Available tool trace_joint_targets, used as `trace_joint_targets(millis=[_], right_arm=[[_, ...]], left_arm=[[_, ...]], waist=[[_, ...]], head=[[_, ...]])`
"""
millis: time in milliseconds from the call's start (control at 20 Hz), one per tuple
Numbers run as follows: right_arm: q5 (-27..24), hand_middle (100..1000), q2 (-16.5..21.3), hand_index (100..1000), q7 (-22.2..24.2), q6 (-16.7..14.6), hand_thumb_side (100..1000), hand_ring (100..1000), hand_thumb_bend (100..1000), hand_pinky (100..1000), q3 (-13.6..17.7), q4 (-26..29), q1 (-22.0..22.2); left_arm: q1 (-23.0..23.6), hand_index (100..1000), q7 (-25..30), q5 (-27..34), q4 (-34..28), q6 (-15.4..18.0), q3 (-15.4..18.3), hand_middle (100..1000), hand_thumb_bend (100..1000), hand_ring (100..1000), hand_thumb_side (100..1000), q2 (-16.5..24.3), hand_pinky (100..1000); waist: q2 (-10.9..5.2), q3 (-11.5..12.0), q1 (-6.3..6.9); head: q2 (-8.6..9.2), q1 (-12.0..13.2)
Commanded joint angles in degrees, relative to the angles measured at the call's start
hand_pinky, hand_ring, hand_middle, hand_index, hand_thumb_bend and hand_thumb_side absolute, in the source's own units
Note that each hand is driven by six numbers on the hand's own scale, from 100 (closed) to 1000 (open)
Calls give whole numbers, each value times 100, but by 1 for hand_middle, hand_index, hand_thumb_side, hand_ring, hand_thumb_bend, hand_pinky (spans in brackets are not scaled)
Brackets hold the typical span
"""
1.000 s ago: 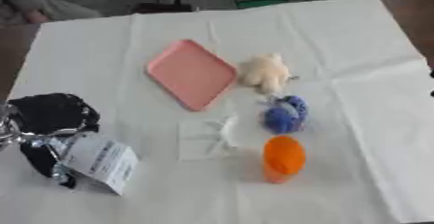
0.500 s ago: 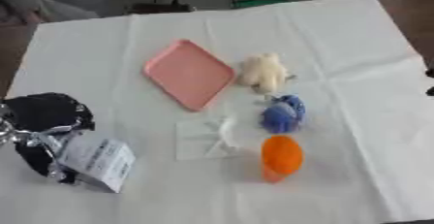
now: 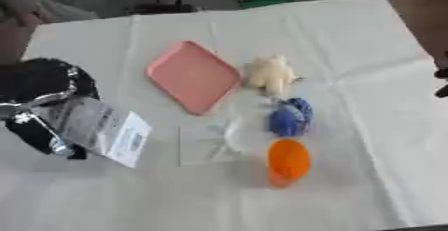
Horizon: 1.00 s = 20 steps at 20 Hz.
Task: Pick up objects on the table and place them in the box.
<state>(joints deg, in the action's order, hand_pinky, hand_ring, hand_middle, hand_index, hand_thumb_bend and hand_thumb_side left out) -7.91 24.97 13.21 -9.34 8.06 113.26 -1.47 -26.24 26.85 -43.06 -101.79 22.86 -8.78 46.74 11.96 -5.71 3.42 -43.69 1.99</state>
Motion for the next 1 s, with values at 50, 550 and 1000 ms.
trace_joint_targets(millis=[50,550,1000], right_arm=[[-46,760,115,737,23,6,908,685,100,538,0,133,-27],[-84,759,126,737,146,23,917,684,100,537,-99,133,-168],[-119,759,121,737,230,-2,923,683,100,536,-159,133,-306]], left_arm=[[-370,572,-14,-68,33,1,-8,475,710,593,412,153,691],[-1734,638,-1892,-2312,2072,359,-347,532,860,649,446,-551,708],[-1906,677,-3736,-3324,3316,134,-267,574,853,663,341,-1112,698]], waist=[[-105,-31,-6],[-12,-398,87],[114,-665,119]], head=[[-42,15],[18,114],[152,192]])
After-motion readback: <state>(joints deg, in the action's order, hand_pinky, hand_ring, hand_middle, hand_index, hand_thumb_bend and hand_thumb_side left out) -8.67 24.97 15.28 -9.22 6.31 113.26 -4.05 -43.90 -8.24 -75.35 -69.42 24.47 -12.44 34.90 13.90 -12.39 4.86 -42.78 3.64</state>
